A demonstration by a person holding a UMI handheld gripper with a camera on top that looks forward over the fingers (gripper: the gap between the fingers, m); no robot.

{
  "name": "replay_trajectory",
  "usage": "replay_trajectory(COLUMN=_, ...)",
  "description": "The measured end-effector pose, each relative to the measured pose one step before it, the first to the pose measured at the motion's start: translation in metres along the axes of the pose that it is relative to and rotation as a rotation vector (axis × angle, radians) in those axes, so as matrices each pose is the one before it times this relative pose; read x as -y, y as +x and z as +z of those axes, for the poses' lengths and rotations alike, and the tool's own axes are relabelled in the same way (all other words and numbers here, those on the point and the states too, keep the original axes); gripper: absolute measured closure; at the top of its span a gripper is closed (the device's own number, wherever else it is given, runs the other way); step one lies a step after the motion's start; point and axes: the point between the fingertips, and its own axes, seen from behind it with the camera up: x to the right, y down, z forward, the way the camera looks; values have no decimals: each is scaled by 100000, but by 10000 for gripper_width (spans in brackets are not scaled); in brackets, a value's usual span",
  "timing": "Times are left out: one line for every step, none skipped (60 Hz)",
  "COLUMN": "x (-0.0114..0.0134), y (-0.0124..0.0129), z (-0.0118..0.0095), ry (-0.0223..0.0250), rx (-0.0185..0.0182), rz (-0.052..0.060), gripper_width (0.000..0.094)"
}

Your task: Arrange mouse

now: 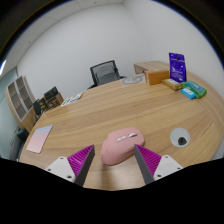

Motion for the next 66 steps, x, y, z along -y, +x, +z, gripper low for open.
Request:
replay_trajectory(x=125, y=-23, z=227, ry=-76, rx=325, rz=-368, gripper_width=107)
replay_trajectory(x=86, y=14, z=200, ry=-163, rx=218, rz=-506, gripper_width=108)
replay_trajectory(x=154, y=-123, z=210, ry=-163, rx=4, rz=-469, gripper_width=107)
replay_trajectory(x=124, y=1, z=230, ry=16, rx=64, rz=-530, gripper_width=107)
replay_trajectory(x=125, y=26, z=250, ry=-36, rx=-13, rz=-543, gripper_width=107)
replay_trajectory(x=119, y=5, z=243, ry=-117, rx=-11, rz=-534, gripper_width=106)
replay_trajectory(x=149, y=-20, z=259, ry=-91, rx=-31, rz=-429, gripper_width=104)
replay_trajectory(x=166, y=-54, z=254, ry=-36, rx=50, rz=-326, gripper_width=105)
replay_trajectory(x=140, y=-56, z=252, ry=-61, rx=117, rz=-278, gripper_width=104)
replay_trajectory(x=218, y=-185, z=197, ry=-67, rx=185, rz=-290, gripper_width=105)
replay_trajectory(x=88, y=-72, z=226, ry=-151, rx=277, rz=-350, gripper_width=107)
replay_trajectory(x=123, y=-145, z=230, ry=-272, rx=278, rz=-277, gripper_width=105)
replay_trajectory(x=153, y=-37, z=326, ry=-144, rx=220, rz=-237, gripper_width=106)
replay_trajectory(x=83, y=-137, z=155, ry=-283, rx=155, rz=-332, gripper_width=107)
replay_trajectory(x=138, y=-123, z=237, ry=-132, rx=249, rz=-319, gripper_width=107)
replay_trajectory(x=151, y=-131, z=247, ry=-69, rx=275, rz=-369, gripper_width=106)
replay_trajectory(x=126, y=-156, z=253, ry=-105, rx=313, rz=-301, gripper_width=106)
replay_trajectory(x=116, y=-168, z=225, ry=-216, rx=374, rz=-246, gripper_width=106)
replay_trajectory(x=172, y=-198, z=275, ry=-201, rx=413, rz=-189, gripper_width=107)
replay_trajectory(x=95, y=-164, z=204, ry=-277, rx=415, rz=-307, gripper_width=108)
replay_trajectory(x=118, y=-164, z=252, ry=-112, rx=530, rz=-374, gripper_width=106)
replay_trajectory(x=110, y=-187, z=240, ry=-141, rx=570, rz=-416, gripper_width=106)
replay_trajectory(x=89, y=-192, z=212, ry=-147, rx=573, rz=-406, gripper_width=106)
replay_trajectory(x=89, y=-179, z=208, ry=-168, rx=581, rz=-405, gripper_width=108)
replay_trajectory(x=86, y=-172, z=206, ry=-218, rx=507, rz=-444, gripper_width=107)
replay_trajectory(x=57, y=-195, z=201, ry=-252, rx=482, rz=-485, gripper_width=107)
replay_trajectory(x=56, y=-276, z=111, ry=-269, rx=299, rz=-380, gripper_width=107)
replay_trajectory(x=30, y=-169, z=160, ry=-205, rx=216, rz=-398, gripper_width=108)
replay_trajectory(x=75, y=-148, z=161, ry=-103, rx=312, rz=-397, gripper_width=106)
replay_trajectory(x=67, y=-155, z=159, ry=-53, rx=342, rz=-516, gripper_width=107)
replay_trajectory(x=69, y=-154, z=156, ry=16, rx=364, rz=-571, gripper_width=104)
replay_trajectory(x=63, y=-156, z=144, ry=60, rx=326, rz=-580, gripper_width=106)
replay_trajectory(x=17, y=-134, z=136, ry=-28, rx=236, rz=-595, gripper_width=105)
replay_trajectory(x=-24, y=-102, z=129, ry=-85, rx=193, rz=-735, gripper_width=106)
replay_trajectory(x=-56, y=-65, z=117, ry=-56, rx=111, rz=-830, gripper_width=106)
replay_trajectory(x=-20, y=-10, z=151, ry=-87, rx=20, rz=-909, gripper_width=107)
replay_trajectory(x=-94, y=1, z=137, ry=-154, rx=-219, rz=-898, gripper_width=106)
replay_trajectory(x=-115, y=34, z=116, ry=-233, rx=-230, rz=-736, gripper_width=107)
replay_trajectory(x=-115, y=8, z=88, ry=-347, rx=-244, rz=-658, gripper_width=110)
replay_trajectory(x=-169, y=97, z=66, ry=-377, rx=-347, rz=-606, gripper_width=117)
replay_trajectory(x=-196, y=131, z=71, ry=-489, rx=-473, rz=-447, gripper_width=134)
replay_trajectory(x=-196, y=163, z=54, ry=-555, rx=-601, rz=-422, gripper_width=154)
replay_trajectory(x=-198, y=157, z=32, ry=-493, rx=-554, rz=-461, gripper_width=185)
replay_trajectory(x=-149, y=218, z=29, ry=-378, rx=-838, rz=-447, gripper_width=237)
replay_trajectory(x=-178, y=331, z=26, ry=-384, rx=-1238, rz=-418, gripper_width=307)
replay_trajectory(x=72, y=122, z=-33, ry=723, rx=-368, rz=-781, gripper_width=343)
replay_trajectory(x=40, y=63, z=-36, ry=827, rx=-273, rz=-385, gripper_width=350)
replay_trajectory(x=-239, y=178, z=6, ry=-821, rx=-335, rz=-169, gripper_width=363)
replay_trajectory(x=-67, y=-84, z=-84, ry=44, rx=-293, rz=-310, gripper_width=372)
replay_trajectory(x=15, y=144, z=-22, ry=-191, rx=-425, rz=-375, gripper_width=386)
replay_trajectory(x=-101, y=36, z=-38, ry=-502, rx=-543, rz=-624, gripper_width=390)
replay_trajectory(x=-36, y=52, z=-23, ry=-207, rx=-568, rz=-879, gripper_width=401)
replay_trajectory(x=14, y=40, z=-9, ry=135, rx=-508, rz=-1151, gripper_width=407)
replay_trajectory(x=-14, y=22, z=2, ry=117, rx=-434, rz=-496, gripper_width=416)
replay_trajectory(x=13, y=-66, z=-79, ry=297, rx=-328, rz=578, gripper_width=419)
replay_trajectory(x=3, y=47, z=68, ry=-87, rx=-87, rz=1190, gripper_width=424)
replay_trajectory(x=5, y=-20, z=65, ry=-70, rx=-145, rz=962, gripper_width=444)
replay_trajectory(x=33, y=7, z=32, ry=-44, rx=-101, rz=463, gripper_width=448)
replay_trajectory(x=-1, y=49, z=32, ry=-168, rx=-165, rz=-153, gripper_width=461)
replay_trajectory(x=14, y=26, z=9, ry=-124, rx=-268, rz=-330, gripper_width=473)
replay_trajectory(x=-18, y=20, z=-2, ry=-215, rx=-354, rz=-124, gripper_width=474)
replay_trajectory(x=-3, y=27, z=6, ry=-197, rx=-386, rz=270, gripper_width=480)
replay_trajectory(x=23, y=-2, z=-2, ry=-179, rx=-363, rz=285, gripper_width=493)
replay_trajectory(x=104, y=-72, z=69, ry=16, rx=-416, rz=197, gripper_width=499)
replay_trajectory(x=-16, y=7, z=6, ry=-165, rx=-408, rz=63, gripper_width=506)
replay_trajectory(x=53, y=6, z=13, ry=80, rx=-356, rz=141, gripper_width=507)
